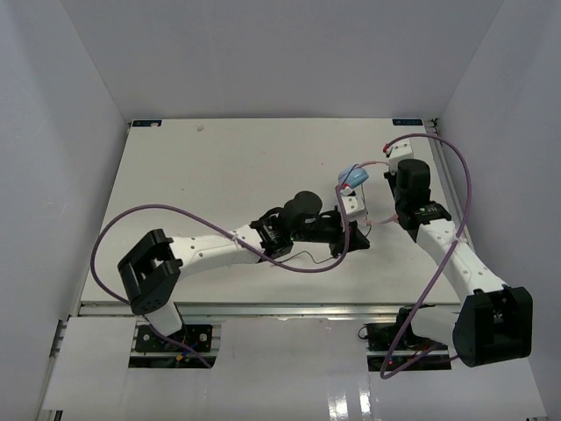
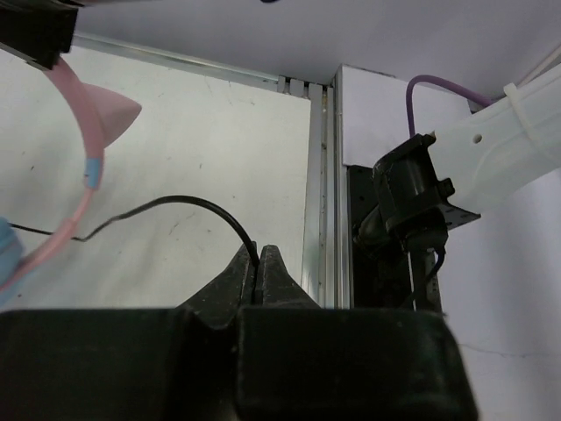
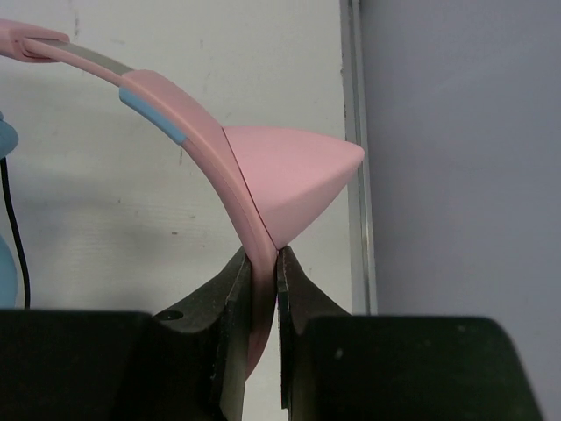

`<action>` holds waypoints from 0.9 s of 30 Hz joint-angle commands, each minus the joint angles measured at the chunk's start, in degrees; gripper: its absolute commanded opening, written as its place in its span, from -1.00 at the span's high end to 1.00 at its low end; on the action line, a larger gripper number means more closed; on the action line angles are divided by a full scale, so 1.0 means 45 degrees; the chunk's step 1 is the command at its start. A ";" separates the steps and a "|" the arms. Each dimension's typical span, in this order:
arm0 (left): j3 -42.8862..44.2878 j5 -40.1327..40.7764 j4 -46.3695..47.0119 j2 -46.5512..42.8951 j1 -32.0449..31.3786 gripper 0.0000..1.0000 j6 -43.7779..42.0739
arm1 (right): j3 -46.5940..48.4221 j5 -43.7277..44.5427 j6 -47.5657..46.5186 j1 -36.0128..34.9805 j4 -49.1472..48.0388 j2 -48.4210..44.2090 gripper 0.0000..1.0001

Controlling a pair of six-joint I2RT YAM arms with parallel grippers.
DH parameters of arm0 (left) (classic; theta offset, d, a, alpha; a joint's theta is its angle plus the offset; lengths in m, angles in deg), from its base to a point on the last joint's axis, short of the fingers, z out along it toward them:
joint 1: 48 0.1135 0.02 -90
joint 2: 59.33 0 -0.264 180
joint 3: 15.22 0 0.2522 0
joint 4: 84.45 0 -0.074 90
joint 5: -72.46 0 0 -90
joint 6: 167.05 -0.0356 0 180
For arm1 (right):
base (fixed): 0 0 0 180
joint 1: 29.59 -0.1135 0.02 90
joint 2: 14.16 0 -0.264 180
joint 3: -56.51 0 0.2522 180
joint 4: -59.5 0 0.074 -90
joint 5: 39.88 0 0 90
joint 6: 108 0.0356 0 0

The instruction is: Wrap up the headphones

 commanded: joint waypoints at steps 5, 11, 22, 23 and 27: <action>0.3852 0.0955 -0.7739 -0.1702 0.1165 1.00 -0.2867 | -0.0078 -0.7820 -0.2777 -0.0168 0.1161 -0.2088 0.85; 0.5240 0.1384 -0.9428 -0.1589 0.2548 1.00 -0.3633 | 0.0366 -1.1706 -0.2542 -0.0168 0.3374 -0.2435 0.85; 0.3130 0.1761 -0.8435 -0.2432 0.4148 1.00 -0.4595 | 0.1977 -1.5110 -0.1757 -0.0139 0.5640 -0.3121 0.85; 0.2495 0.1376 -0.7572 -0.2754 0.4379 1.00 -0.4353 | 0.2319 -1.5660 -0.1455 -0.0129 0.5791 -0.3141 0.85; 0.0141 0.0173 -0.4650 -0.3689 0.4864 0.85 -0.3129 | 0.3427 -1.6715 -0.0735 0.0313 0.6304 -0.2941 0.85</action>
